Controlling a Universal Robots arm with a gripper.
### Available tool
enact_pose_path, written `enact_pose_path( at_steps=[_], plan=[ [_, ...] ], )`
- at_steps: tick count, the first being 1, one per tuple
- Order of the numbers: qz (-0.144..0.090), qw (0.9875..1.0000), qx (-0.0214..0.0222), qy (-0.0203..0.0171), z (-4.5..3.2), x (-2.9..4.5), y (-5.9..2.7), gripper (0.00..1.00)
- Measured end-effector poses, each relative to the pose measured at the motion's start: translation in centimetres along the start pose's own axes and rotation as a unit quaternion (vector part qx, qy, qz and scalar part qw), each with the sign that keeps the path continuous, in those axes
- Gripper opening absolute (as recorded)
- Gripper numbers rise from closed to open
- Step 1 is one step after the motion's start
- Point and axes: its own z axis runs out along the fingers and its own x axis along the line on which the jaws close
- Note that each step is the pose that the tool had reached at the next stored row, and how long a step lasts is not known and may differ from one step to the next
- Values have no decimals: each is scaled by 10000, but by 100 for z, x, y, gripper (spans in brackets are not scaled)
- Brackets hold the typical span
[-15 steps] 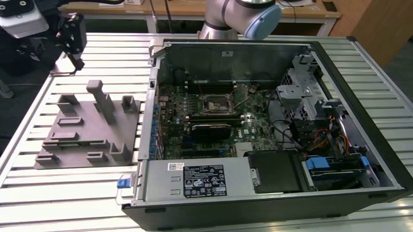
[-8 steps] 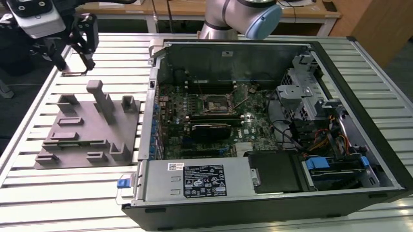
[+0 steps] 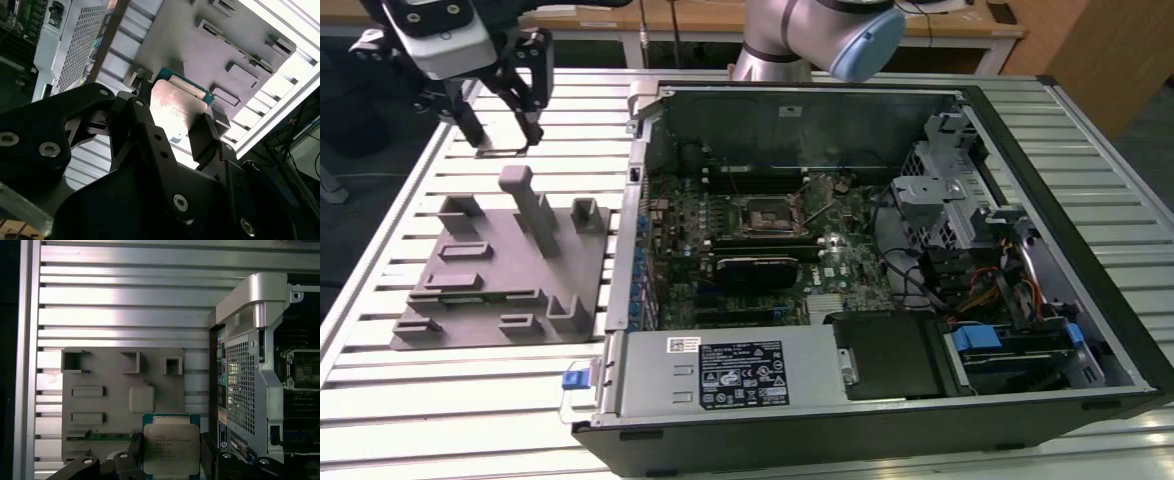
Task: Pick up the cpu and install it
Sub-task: 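Pick up the cpu and move it towards the insertion slot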
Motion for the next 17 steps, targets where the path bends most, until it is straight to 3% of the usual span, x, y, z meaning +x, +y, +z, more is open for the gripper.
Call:
enact_pose_path(
  at_steps=[17],
  plan=[
    [0,10000,1,2,20,-548,4,54]
  ],
)
